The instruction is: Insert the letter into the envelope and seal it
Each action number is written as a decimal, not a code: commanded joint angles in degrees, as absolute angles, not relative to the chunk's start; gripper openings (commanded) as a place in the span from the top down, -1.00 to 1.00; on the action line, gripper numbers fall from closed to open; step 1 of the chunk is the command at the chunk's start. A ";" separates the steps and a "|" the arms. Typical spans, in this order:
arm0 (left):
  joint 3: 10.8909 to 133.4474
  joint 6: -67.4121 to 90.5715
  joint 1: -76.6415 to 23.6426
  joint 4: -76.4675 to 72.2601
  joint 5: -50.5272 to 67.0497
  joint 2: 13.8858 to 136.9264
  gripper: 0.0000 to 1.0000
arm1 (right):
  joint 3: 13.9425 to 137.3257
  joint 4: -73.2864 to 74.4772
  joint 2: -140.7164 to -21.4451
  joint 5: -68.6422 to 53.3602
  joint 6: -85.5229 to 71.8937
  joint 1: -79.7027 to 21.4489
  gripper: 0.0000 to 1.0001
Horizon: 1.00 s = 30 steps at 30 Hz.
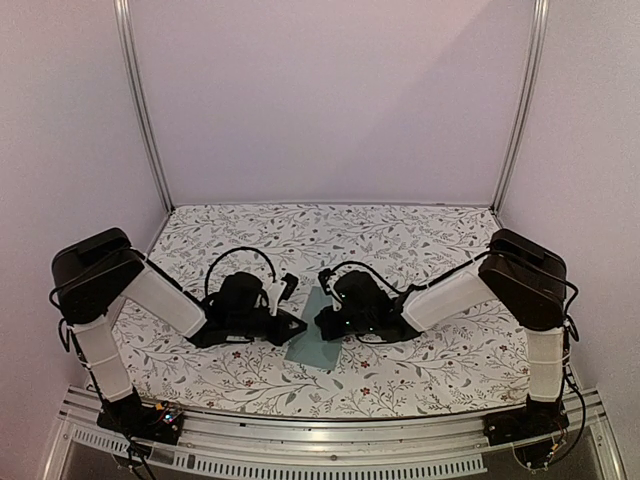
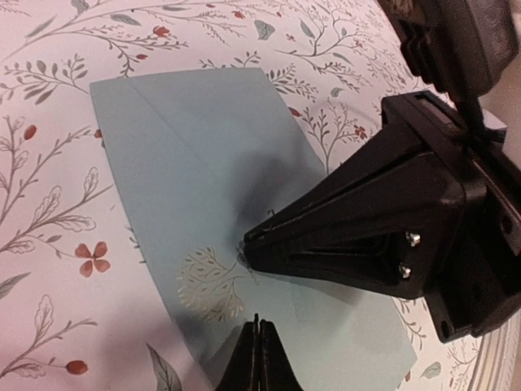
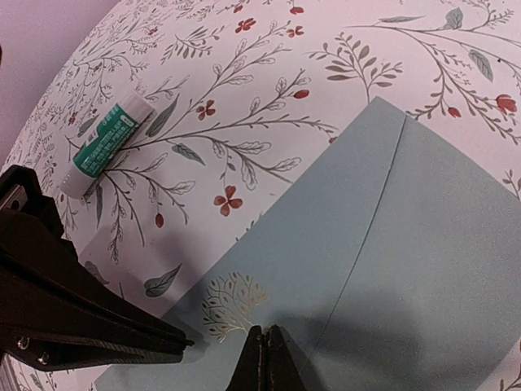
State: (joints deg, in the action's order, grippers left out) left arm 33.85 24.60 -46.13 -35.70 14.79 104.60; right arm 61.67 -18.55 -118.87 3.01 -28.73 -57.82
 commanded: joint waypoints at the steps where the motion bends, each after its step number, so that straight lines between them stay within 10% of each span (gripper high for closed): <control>1: 35.90 23.50 -46.86 -35.95 15.53 105.71 1.00 | 61.64 -17.85 -120.92 3.26 -28.98 -57.35 1.00; 30: 48.62 22.56 -42.96 -31.81 16.58 117.79 1.00 | 55.82 -21.38 -119.40 0.63 -28.22 -57.39 1.00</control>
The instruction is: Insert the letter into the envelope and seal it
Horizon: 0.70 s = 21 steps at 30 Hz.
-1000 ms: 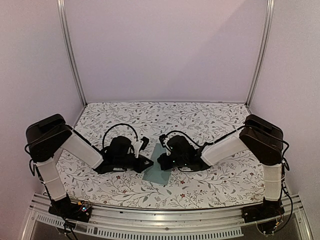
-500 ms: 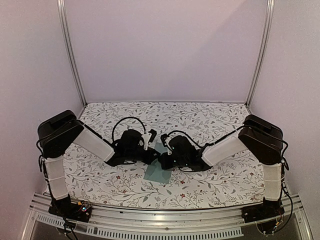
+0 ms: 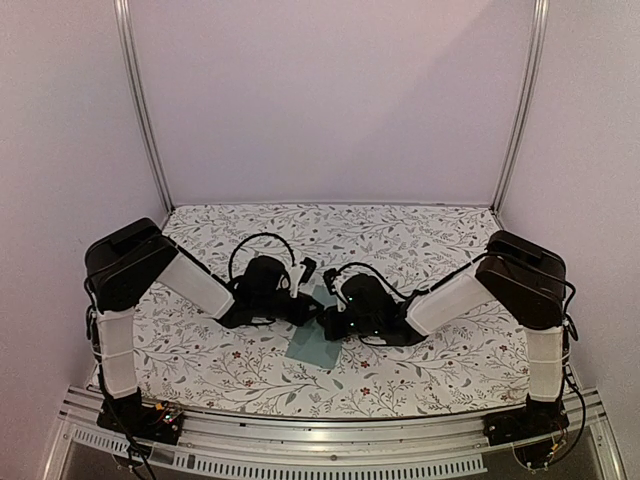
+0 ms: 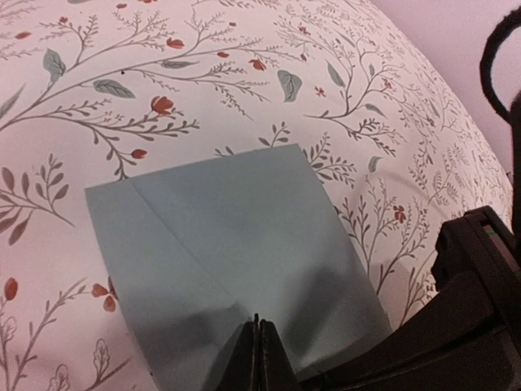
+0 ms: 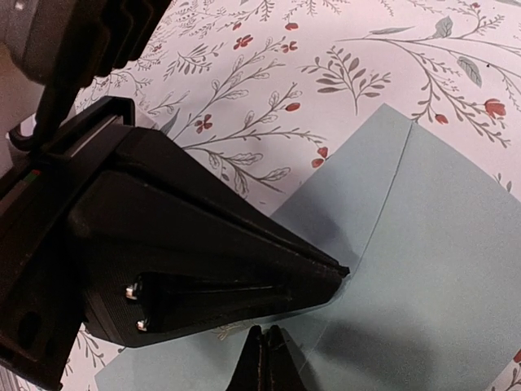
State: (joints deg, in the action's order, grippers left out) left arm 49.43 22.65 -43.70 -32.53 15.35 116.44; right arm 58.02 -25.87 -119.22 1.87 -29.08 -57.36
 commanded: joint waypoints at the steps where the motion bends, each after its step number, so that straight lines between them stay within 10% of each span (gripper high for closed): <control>1: 47.94 22.90 -42.71 -32.13 16.41 117.45 1.00 | 55.75 -21.48 -119.15 -1.54 -28.11 -57.44 1.00; 21: 31.95 28.08 -42.92 -42.46 18.28 108.84 1.00 | 54.23 -14.83 -115.66 -0.27 -26.78 -58.32 1.00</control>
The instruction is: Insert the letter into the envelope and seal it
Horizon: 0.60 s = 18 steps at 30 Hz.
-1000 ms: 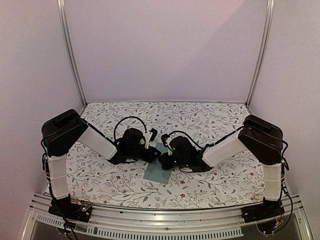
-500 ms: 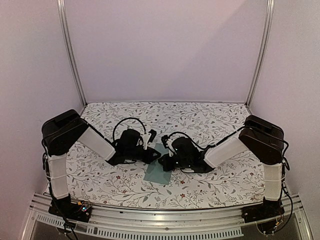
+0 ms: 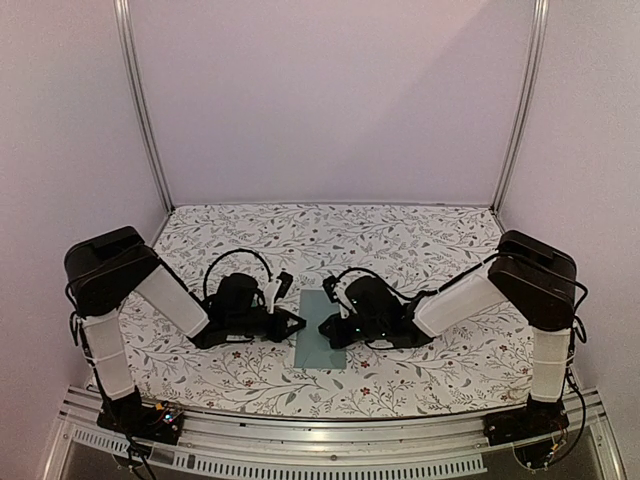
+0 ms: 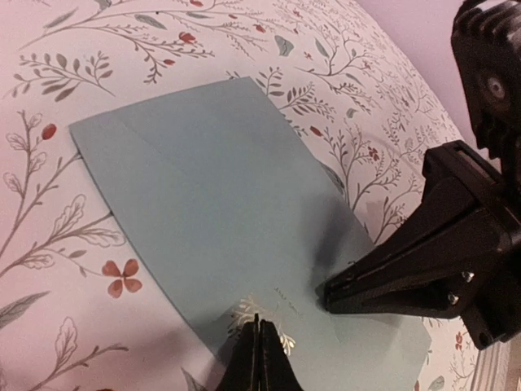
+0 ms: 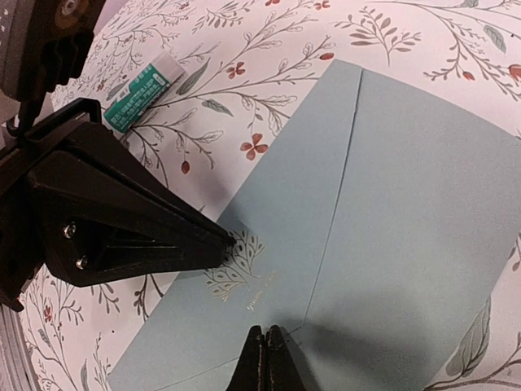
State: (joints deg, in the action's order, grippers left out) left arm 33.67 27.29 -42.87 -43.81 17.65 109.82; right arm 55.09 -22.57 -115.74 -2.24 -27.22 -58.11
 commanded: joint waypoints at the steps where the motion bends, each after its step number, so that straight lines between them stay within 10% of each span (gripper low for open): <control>1: 32.01 28.13 -42.94 -42.11 18.23 108.70 1.00 | 54.27 -14.59 -115.66 -0.28 -26.71 -58.28 1.00; 18: 32.74 27.33 -43.24 -41.70 15.17 110.26 1.00 | 61.84 -8.31 -116.20 5.76 -25.40 -58.27 1.00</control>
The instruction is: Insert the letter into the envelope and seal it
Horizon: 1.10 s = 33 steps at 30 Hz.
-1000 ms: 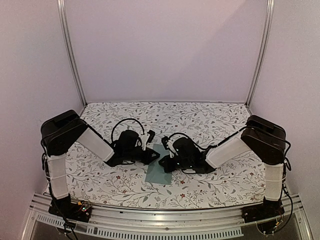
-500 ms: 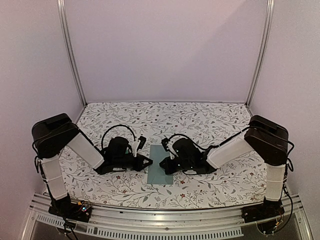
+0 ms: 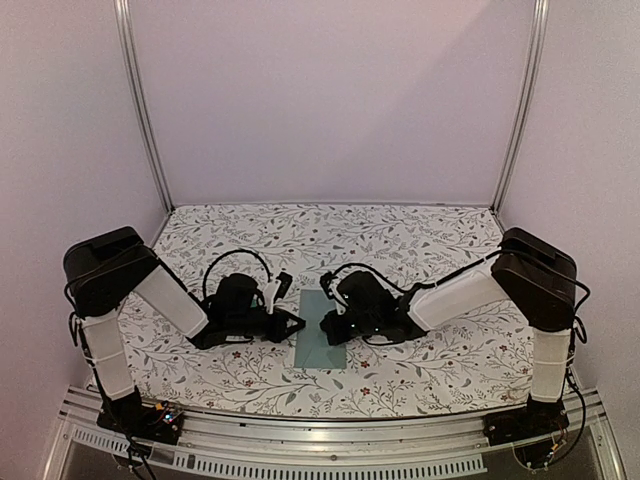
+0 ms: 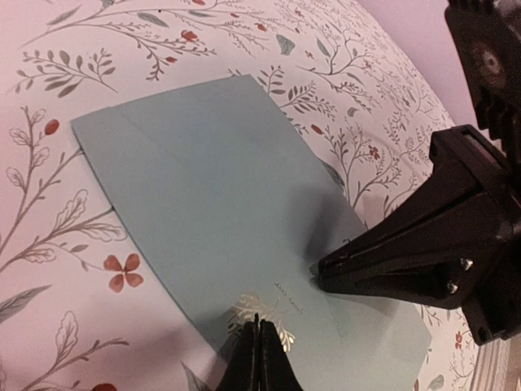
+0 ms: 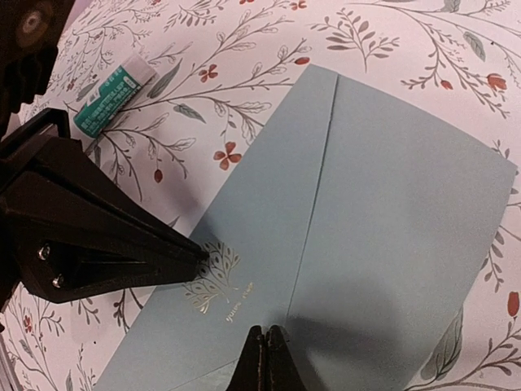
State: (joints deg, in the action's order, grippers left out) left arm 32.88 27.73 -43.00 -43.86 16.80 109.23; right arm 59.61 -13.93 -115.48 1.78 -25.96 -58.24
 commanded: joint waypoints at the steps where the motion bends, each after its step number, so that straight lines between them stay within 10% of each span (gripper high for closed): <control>1: 32.67 27.33 -43.25 -41.67 15.06 110.21 1.00 | 62.54 -8.10 -116.39 6.06 -25.40 -58.23 1.00; 33: 33.72 25.37 -45.73 -39.01 11.76 108.61 1.00 | 64.41 -10.29 -121.17 0.61 -26.16 -58.01 1.00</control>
